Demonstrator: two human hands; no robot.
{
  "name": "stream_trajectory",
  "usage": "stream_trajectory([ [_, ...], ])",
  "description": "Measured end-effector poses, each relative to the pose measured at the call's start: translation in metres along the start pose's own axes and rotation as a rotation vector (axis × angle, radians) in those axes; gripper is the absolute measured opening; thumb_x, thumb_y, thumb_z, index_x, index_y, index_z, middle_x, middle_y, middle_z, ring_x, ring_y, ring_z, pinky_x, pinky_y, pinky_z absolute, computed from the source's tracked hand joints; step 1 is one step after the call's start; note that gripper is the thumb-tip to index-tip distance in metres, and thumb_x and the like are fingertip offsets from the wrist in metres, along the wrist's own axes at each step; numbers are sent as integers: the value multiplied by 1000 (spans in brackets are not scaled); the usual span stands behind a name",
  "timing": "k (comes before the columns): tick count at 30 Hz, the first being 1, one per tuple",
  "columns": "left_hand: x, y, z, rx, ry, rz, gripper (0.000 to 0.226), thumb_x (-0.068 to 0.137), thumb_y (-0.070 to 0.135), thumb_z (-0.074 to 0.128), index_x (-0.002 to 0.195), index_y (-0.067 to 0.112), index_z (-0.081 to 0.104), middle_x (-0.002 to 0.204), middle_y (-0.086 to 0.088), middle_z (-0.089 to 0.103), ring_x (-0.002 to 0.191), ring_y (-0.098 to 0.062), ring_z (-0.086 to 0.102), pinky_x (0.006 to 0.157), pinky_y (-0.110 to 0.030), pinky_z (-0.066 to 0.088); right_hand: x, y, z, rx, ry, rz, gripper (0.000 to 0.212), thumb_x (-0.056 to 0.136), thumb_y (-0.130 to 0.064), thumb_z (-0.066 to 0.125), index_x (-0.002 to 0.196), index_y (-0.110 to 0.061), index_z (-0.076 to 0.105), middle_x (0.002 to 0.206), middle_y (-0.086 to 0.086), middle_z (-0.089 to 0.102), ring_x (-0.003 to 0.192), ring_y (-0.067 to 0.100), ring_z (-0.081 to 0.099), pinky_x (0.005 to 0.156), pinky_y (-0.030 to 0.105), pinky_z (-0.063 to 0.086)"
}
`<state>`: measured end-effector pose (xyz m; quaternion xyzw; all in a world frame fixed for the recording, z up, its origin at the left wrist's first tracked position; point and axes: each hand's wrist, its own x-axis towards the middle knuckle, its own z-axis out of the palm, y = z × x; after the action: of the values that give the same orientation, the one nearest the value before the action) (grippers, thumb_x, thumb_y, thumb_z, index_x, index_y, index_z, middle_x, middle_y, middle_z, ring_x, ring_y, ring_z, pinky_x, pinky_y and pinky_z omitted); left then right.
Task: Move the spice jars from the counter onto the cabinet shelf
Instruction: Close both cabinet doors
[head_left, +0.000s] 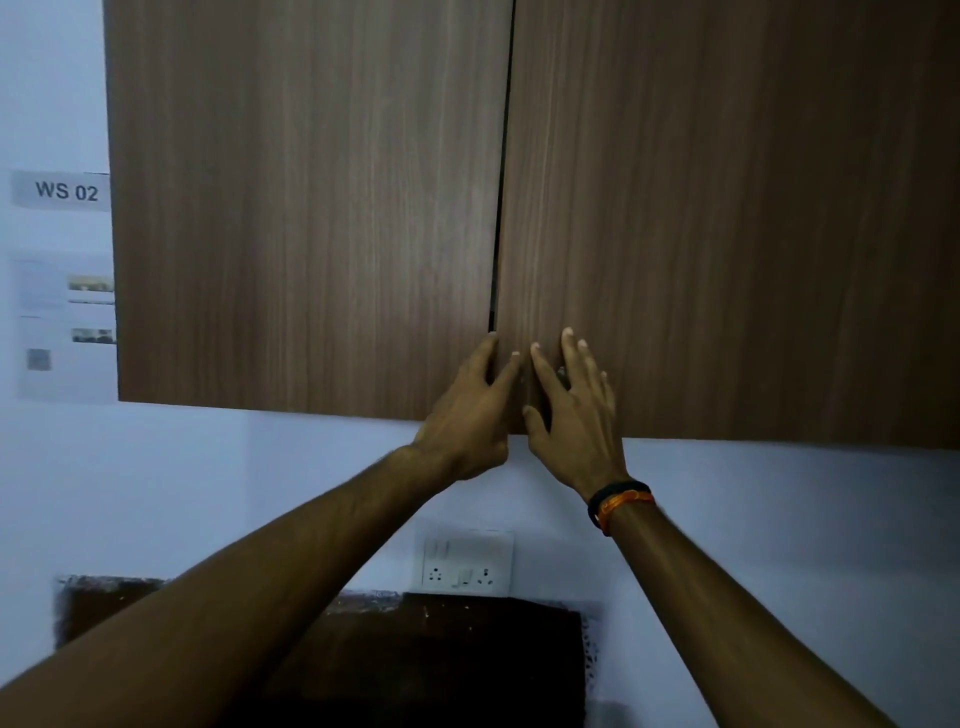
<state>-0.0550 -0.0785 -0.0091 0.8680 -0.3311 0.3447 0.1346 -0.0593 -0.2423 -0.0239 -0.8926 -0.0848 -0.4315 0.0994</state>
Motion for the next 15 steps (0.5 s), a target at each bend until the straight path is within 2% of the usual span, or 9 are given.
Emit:
stream_trajectory([
  [2,8,-7,5,236,-29,30,95,90,22,67,161,11,4,166,-16,-17,154,-37,-11,126,-49,8,5,2,8,-39,-21,1,81,97,-33,59,163,-27,11,171,10,-13,158,29,-12,127,57,4],
  [4,14,-13,10,358,-74,37,97,91,29,65,160,9,-1,165,-16,-21,152,-35,-19,126,-51,-3,9,5,14,-71,-32,-6,83,97,-34,59,163,-26,9,170,10,-14,157,29,-14,127,56,2],
  [9,24,-25,26,451,-106,26,99,92,34,61,159,5,-7,165,-19,-20,151,-35,-22,123,-53,-10,15,14,27,-129,-28,-45,85,97,-31,60,164,-24,8,170,11,-15,157,31,-16,127,55,0],
  [15,27,-36,44,488,-70,51,95,95,32,54,156,2,-12,162,-23,-24,147,-35,-29,122,-59,-10,15,17,41,-183,-3,-53,86,98,-32,57,164,-22,2,169,13,-18,156,32,-18,127,57,0],
])
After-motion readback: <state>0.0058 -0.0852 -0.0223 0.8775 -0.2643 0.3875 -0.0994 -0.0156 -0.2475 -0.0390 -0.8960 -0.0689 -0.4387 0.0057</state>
